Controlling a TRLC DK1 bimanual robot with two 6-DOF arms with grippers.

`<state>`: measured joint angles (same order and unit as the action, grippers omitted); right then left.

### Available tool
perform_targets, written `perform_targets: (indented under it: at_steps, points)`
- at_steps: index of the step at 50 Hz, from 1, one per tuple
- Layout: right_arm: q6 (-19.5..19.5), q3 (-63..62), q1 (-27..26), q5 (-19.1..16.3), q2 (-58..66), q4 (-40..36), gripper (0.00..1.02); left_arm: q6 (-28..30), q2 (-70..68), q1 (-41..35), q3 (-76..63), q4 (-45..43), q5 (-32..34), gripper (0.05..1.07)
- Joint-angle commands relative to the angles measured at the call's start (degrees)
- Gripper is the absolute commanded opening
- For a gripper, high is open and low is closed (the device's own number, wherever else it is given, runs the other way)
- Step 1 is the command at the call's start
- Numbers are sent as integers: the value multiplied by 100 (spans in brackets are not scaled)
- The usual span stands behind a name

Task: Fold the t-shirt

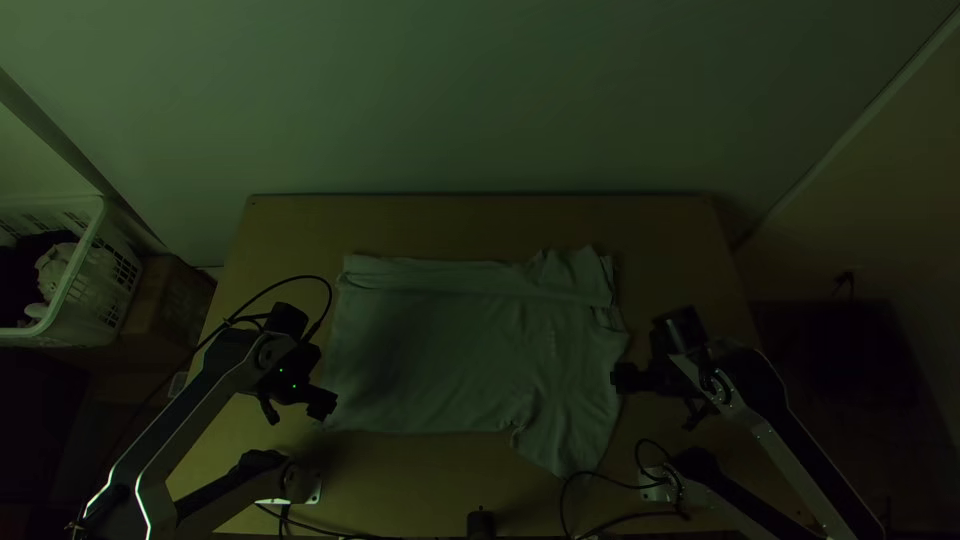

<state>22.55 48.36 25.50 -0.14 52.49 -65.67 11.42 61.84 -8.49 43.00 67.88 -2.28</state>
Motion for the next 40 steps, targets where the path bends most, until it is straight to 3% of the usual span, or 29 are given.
perform_targets:
  at_steps: [1,28,40]
  points:
    - [162,-125,70,-109,60,-104,90,141,47,-153,-231,94,-176,101]
    - [162,-353,96,-241,350,-139,90,528,1146,-592,-363,85,-519,101]
    - [171,-679,237,-241,402,-78,89,317,1480,-935,-293,-117,-475,101]
